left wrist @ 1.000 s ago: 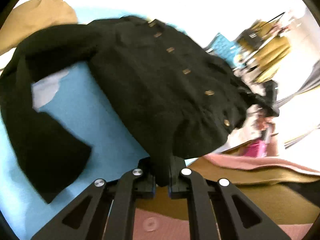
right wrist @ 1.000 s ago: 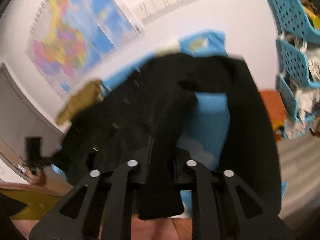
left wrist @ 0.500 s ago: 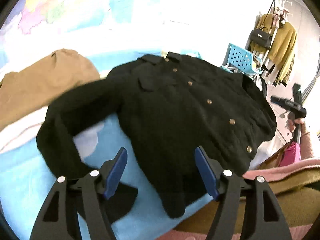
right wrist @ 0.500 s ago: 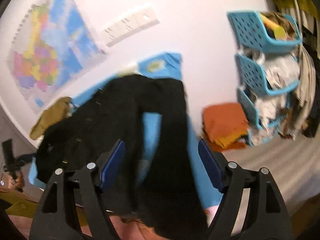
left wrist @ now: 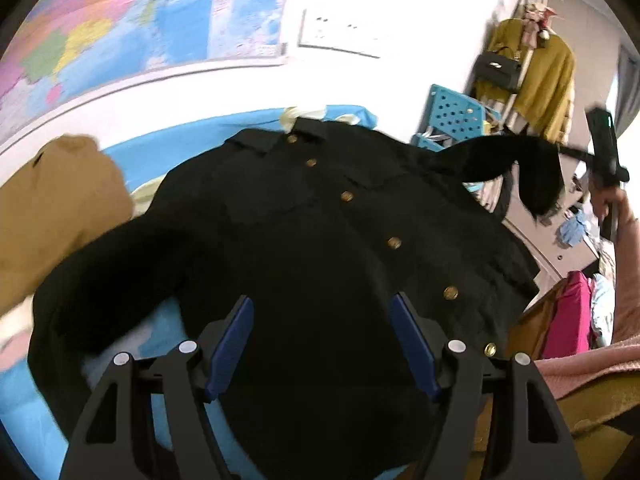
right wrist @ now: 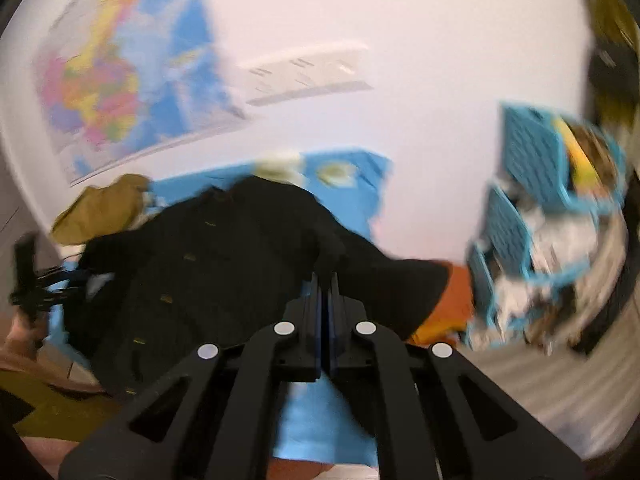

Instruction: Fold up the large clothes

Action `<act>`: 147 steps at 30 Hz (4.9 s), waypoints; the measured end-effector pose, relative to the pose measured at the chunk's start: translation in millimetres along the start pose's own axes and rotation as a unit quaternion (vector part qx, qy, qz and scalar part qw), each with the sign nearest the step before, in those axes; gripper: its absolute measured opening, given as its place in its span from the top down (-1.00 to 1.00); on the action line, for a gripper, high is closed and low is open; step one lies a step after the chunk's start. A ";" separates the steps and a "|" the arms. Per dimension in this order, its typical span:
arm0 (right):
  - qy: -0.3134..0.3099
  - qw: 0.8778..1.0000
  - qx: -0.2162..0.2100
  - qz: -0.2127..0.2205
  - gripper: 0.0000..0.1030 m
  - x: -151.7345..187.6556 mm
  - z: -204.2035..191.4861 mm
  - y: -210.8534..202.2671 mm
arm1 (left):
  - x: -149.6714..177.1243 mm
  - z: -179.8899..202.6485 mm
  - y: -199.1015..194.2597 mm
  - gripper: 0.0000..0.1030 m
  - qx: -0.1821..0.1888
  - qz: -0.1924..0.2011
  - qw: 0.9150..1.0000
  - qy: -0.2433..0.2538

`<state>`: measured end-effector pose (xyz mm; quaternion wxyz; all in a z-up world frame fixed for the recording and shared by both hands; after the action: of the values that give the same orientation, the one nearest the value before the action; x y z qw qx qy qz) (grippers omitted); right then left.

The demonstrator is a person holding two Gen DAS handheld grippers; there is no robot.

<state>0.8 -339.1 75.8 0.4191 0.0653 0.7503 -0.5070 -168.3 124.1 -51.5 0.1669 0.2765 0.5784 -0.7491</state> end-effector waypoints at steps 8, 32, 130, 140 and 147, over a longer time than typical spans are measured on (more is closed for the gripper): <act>-0.120 0.987 -0.100 -0.048 0.81 -48.8 -131.7 88.5 | -26.4 19.6 17.0 -0.33 0.045 0.011 0.998 0.037; 0.126 0.981 -0.123 -0.085 0.23 28.3 -8.8 185.4 | -64.0 58.9 149.0 0.77 0.065 -0.111 0.991 0.030; 0.026 1.000 0.012 -0.005 -0.04 -37.2 -73.1 192.3 | -40.0 -129.1 -21.9 -0.28 -0.116 0.035 0.984 -0.132; -0.159 0.926 -0.323 -0.111 -0.20 -3.7 -311.8 227.1 | 38.7 -177.2 -68.5 -0.30 -0.173 0.023 0.969 -0.175; -0.243 0.850 -0.416 -0.211 -0.40 46.7 -462.7 251.9 | 56.8 -190.3 -69.3 -0.30 -0.161 0.024 0.965 -0.204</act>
<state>-157.7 143.2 -72.3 0.4587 -0.4004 0.7612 -0.2232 -210.7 329.7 -66.2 0.3419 0.1008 0.6383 -0.6822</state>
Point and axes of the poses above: each gripper's, at about its wrist camera, not at the fingertips, and y roughly the way its jaws point, z to its right, x to its underside, the point moved 5 cm from there along y, roughly the way its jaws point, and after that the axes turned 6 degrees about -z, right-handed, at the moved point
